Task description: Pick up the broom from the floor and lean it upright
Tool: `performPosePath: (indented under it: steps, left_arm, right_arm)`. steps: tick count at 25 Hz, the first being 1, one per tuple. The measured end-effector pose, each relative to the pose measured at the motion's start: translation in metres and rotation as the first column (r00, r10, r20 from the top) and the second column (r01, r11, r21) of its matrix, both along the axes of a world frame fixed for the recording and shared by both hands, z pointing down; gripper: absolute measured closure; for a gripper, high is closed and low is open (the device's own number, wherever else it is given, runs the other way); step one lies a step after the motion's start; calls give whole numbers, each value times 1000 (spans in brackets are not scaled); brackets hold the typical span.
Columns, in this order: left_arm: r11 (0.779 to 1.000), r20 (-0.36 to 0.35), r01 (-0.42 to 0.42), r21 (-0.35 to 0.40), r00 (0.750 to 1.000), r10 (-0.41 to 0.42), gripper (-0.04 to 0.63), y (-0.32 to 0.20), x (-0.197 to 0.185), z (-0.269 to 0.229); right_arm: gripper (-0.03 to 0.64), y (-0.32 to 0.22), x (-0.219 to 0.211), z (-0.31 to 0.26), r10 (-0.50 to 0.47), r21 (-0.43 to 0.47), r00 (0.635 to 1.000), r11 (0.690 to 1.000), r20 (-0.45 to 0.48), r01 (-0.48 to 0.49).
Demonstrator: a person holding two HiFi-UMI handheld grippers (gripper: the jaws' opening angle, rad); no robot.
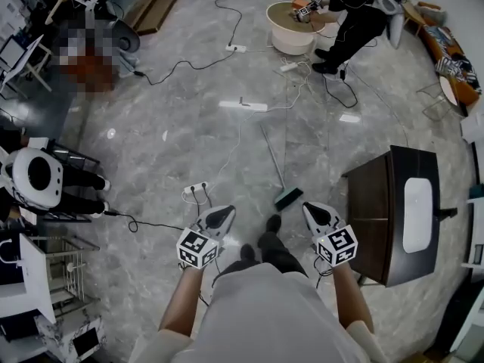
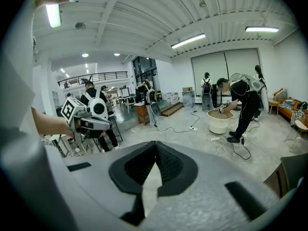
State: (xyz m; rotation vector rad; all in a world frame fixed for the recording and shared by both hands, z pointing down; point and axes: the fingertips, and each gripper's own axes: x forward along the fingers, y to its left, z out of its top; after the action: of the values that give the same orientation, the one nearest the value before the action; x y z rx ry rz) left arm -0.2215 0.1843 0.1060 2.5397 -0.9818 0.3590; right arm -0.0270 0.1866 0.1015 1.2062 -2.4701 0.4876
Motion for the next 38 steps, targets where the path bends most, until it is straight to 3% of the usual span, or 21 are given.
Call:
performPosePath:
  steps: [11,20,29,38]
  left_arm:
    - [1000,30,-28,-2,999,28,584,-93,67,7]
    - [999,44,-36,-13,998,36,584,-154,103,26]
    - [999,55,-35,-28,998,36,584,-217,81,62]
    - [993,50,-106,-59,993,109,584,-294,55,117]
  right_arm:
    - [617,-103,47,19,-36,-11,999,999,40,36]
    - [617,-157,77,45,-63,-33,997,997,37,65]
    - [617,-203,60,84,-66,-97,998,993,13,67]
    - [617,-271,27,132,-33,-164,999,986,-9,32]
